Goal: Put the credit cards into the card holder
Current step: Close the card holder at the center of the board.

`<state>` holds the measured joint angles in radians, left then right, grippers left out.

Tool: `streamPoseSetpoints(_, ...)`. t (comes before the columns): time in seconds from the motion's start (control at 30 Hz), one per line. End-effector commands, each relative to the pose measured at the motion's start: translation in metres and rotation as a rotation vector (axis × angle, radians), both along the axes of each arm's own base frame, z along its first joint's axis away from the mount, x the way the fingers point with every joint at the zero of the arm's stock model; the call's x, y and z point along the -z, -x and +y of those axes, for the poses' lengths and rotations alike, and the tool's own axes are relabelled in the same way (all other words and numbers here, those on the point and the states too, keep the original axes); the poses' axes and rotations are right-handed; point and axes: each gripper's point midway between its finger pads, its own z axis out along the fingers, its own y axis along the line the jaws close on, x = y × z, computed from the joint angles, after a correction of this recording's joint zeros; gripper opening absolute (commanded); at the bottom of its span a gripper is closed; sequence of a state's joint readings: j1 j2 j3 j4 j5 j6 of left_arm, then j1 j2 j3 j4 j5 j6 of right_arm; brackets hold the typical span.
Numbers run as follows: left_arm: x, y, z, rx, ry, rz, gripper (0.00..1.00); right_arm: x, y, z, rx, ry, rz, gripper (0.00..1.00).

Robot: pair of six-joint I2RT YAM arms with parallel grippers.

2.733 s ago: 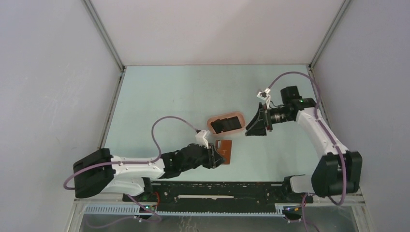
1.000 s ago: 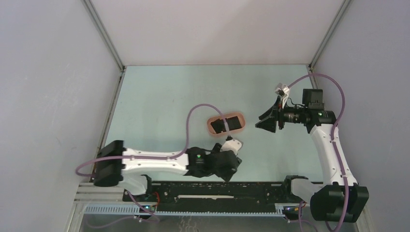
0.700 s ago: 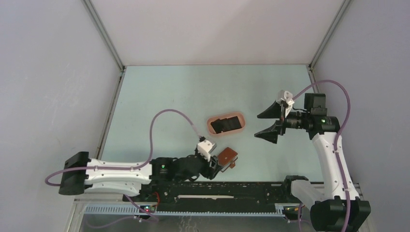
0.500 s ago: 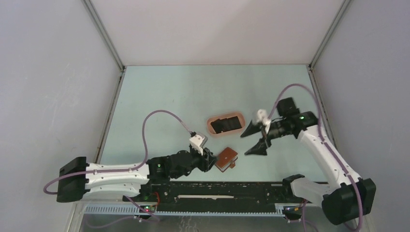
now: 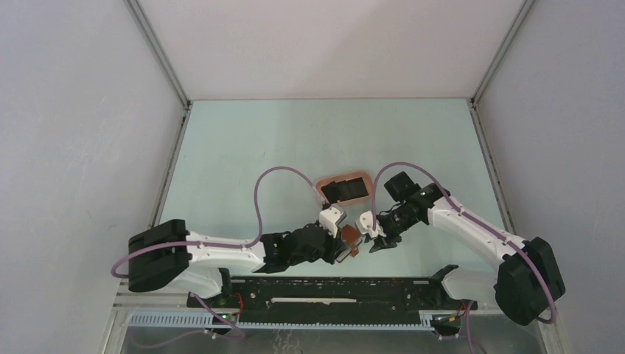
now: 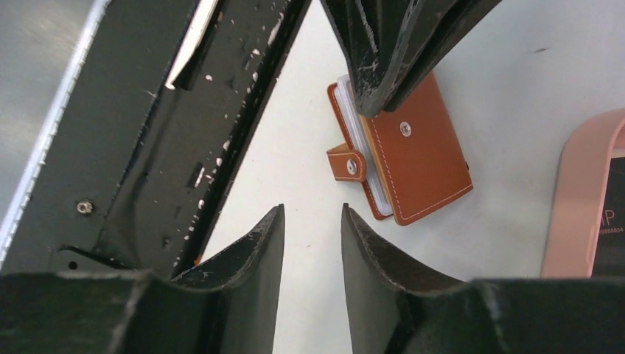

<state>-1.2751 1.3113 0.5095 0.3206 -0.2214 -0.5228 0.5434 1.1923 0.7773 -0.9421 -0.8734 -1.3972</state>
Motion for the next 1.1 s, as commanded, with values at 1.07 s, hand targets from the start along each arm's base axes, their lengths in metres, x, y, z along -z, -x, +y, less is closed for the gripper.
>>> streamPoseSetpoints(1.07, 0.006, -0.009, 0.015, -0.093, 0.19, 0.245, 0.34, 0.056, -0.006, 0.002, -0.144, 0.231, -0.121, 0.33)
